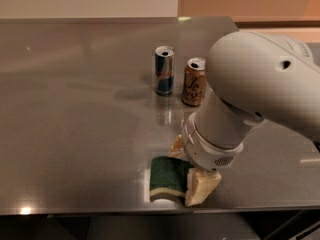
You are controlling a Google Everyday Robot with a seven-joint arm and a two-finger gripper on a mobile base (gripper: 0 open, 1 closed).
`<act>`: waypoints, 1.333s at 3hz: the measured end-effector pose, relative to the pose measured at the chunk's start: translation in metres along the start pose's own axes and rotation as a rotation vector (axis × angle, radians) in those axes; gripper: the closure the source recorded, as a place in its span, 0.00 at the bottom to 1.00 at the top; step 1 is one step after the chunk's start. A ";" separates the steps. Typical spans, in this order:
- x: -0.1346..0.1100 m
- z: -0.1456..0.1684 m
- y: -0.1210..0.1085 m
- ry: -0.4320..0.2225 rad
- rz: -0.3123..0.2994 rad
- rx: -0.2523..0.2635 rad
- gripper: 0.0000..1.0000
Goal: Move sponge near redbull can
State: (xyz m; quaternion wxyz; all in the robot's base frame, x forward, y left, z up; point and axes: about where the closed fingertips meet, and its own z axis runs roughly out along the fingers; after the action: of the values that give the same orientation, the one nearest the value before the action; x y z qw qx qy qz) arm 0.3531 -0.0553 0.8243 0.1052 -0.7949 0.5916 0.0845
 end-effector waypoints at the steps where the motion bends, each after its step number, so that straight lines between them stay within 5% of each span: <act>1: -0.001 -0.009 -0.006 -0.001 0.017 -0.009 0.64; 2: 0.002 -0.025 -0.033 0.023 0.052 0.013 0.88; 3: 0.006 -0.038 -0.077 0.042 0.116 0.063 1.00; 4: 0.013 -0.043 -0.113 0.044 0.184 0.106 1.00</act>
Offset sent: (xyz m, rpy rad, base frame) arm 0.0754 0.0012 0.0495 -0.0446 -0.0352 -0.1228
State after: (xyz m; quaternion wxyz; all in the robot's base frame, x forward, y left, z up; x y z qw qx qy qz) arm 0.4653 -0.0471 0.8705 0.1260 -0.7321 0.6679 0.0447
